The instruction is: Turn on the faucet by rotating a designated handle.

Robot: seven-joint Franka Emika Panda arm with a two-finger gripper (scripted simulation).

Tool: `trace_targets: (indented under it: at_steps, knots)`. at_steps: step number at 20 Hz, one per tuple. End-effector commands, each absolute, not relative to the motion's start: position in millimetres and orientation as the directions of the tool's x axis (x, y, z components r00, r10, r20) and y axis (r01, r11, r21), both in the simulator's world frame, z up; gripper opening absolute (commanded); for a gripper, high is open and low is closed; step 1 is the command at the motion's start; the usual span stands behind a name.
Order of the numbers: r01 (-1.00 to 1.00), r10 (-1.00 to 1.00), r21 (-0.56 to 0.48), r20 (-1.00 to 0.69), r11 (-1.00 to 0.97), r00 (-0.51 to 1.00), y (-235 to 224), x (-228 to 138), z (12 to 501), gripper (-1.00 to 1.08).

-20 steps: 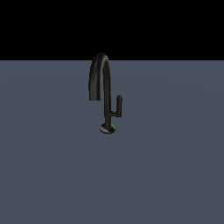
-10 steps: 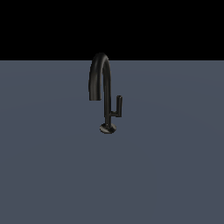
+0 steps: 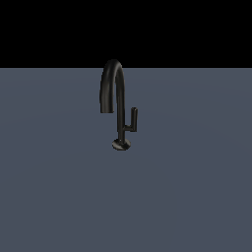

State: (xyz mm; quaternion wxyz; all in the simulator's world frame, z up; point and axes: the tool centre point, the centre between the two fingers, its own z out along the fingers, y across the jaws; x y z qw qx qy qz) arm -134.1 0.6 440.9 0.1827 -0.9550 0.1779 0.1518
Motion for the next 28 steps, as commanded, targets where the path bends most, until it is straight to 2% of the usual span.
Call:
trace_targets:
  at_steps: [1,16,28]
  knots:
    - [-0.444,-0.307,-0.314,-0.400,-0.839,0.863,-2,-119,433,-1.00]
    - [-0.726,-0.371,-0.361,-0.677,-0.585,0.636,-22,-38,367,-1.00]
    - [-0.915,-0.303,-0.283,-0.879,-0.289,0.367,-39,15,287,-1.00]
